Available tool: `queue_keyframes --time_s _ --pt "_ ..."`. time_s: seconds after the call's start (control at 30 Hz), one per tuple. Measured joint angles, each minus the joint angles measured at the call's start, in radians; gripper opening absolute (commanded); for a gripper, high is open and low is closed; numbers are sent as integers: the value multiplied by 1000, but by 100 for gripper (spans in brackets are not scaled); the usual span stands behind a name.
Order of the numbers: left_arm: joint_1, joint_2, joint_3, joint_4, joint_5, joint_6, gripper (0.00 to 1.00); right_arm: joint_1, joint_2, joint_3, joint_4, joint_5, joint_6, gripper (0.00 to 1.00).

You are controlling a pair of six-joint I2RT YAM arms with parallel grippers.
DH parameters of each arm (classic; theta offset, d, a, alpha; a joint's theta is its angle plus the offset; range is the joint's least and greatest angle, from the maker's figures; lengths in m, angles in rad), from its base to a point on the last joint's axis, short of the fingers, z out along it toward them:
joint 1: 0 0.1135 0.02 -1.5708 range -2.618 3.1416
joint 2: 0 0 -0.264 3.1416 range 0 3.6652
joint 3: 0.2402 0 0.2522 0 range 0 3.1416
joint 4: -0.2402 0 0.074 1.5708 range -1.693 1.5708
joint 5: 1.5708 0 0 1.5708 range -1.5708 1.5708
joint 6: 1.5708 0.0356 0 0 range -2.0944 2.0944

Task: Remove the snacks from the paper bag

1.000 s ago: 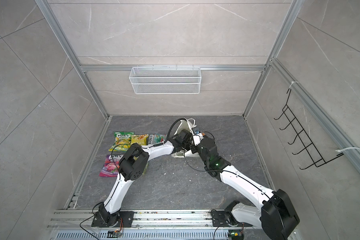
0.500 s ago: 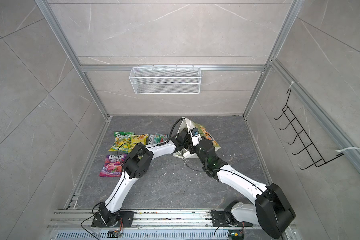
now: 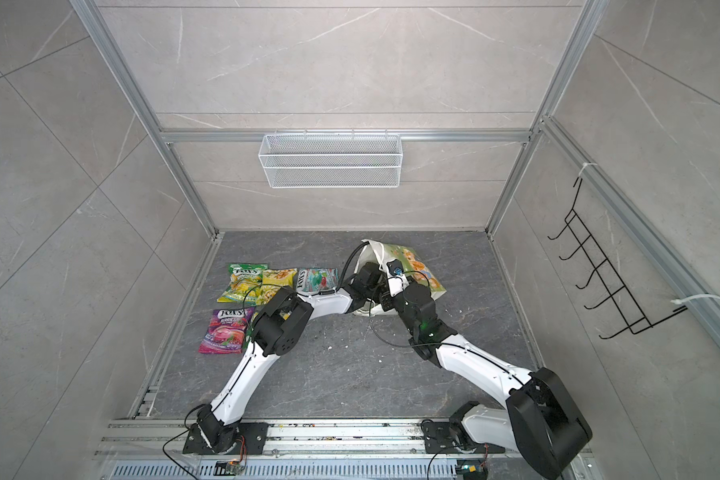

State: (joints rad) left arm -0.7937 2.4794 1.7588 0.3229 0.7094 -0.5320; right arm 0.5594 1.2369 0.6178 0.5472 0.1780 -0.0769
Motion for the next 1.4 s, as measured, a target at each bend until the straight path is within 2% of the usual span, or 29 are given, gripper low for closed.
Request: queue_keyframes --time_s 0.1,0.2,0.5,1.07,1.33,1.4 --pt "8 -6 -12 -3 -1 16 2 -8 -11 -4 0 -4 4 0" --pt "13 -50 -60 -2 -2 38 0 -8 -15 -4 0 -3 7 0" --pt "41 -209 -153 13 0 38 0 -10 -31 -4 0 27 7 0" --pt "84 -483 -346 66 -27 53 0 -11 -35 -2 -16 167 6 0" --pt "84 -515 -351 20 -54 97 0 -10 -48 34 -83 162 24 0" --pt "84 -517 -351 20 -55 103 25 -10 -58 48 -119 152 25 0"
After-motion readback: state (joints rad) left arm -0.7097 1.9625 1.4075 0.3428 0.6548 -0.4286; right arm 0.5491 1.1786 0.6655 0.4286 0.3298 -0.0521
